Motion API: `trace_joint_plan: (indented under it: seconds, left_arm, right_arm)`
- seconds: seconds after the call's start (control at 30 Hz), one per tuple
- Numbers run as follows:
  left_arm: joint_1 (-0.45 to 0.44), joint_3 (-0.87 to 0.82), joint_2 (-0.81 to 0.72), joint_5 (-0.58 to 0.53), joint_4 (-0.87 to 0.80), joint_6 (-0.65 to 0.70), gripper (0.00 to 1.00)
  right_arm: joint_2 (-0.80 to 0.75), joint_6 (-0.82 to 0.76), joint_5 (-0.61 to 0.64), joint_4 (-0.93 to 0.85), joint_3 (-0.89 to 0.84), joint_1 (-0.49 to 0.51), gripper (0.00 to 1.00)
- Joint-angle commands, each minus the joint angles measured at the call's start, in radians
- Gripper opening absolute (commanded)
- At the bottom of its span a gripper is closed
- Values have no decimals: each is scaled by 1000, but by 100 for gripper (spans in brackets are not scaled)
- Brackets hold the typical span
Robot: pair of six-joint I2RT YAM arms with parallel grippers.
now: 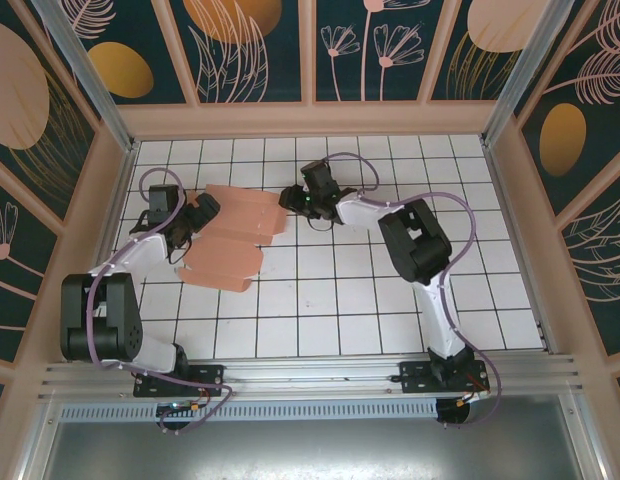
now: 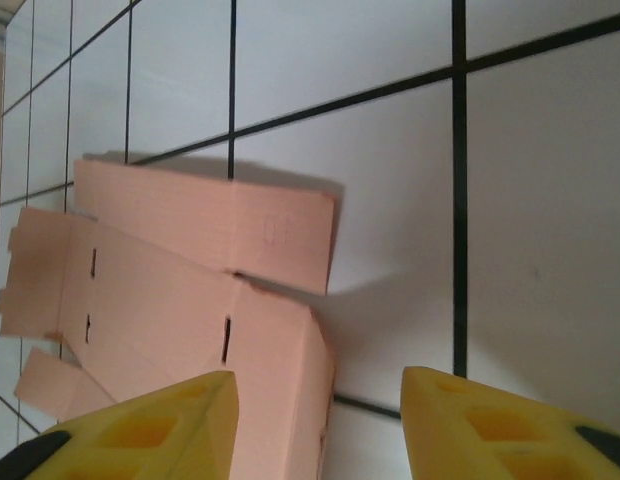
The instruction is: Fold the paper box
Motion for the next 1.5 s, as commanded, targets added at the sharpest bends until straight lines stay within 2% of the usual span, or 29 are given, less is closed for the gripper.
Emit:
trace_joint_plan:
  seconds: [0.0, 0.17, 0.2, 0.33, 0.63, 0.73, 0.83, 0.87, 0.9, 0.97, 1.0, 1.07, 1.2, 1.3, 1.37, 1.47]
  left_arm:
    - [7, -12, -20, 24, -9, 11, 99]
    - [7, -12, -22, 29, -8, 35, 99]
    - [6, -11, -20, 33, -5, 38, 99]
    - [6, -7, 1, 65, 24, 27, 99]
    - [-3, 67, 86, 135, 92, -5, 99]
    - [-26, 92, 98, 150, 109, -29, 99]
    - [-66, 102, 97, 143, 123, -51, 99]
    - [-82, 104, 97, 144, 127, -58, 99]
    - [-97, 106, 101, 147, 128, -63, 99]
    - [-130, 108, 101, 149, 129, -62, 99]
    - [-142, 103, 99, 150, 136, -60, 99]
    - [-160, 78, 96, 161, 161, -54, 99]
    - [-186, 35, 85, 196, 176, -53, 99]
    - [-225, 13, 74, 233, 177, -53, 94]
    - [-257, 3, 76, 255, 169, -60, 89]
    - [-296, -38, 71, 262, 204, -99, 87]
  right_arm:
    - [68, 29, -69, -64, 120, -8, 39]
    - [92, 71, -75, -69, 143, -22, 2]
    - [83, 78, -64, -68, 132, -25, 0]
    - [-21, 109, 15, 12, -14, -42, 0]
    - [-407, 288, 295, 317, -594, -66, 0]
    - [-518, 355, 390, 359, -751, -56, 0]
    - [-598, 406, 459, 339, -833, -26, 0]
    - [-621, 409, 490, 339, -855, -6, 2]
    - [-636, 410, 509, 335, -866, 8, 11]
    - [-663, 378, 503, 322, -875, 17, 38]
    - [-672, 333, 495, 311, -870, 16, 48]
    - [-681, 206, 488, 224, -824, 6, 61]
    - [-676, -19, 467, 87, -732, -34, 72]
    - [-670, -139, 348, 110, -712, -78, 76]
    - [-655, -187, 254, 130, -697, -147, 76]
    - [-601, -263, 185, 107, -631, -198, 78]
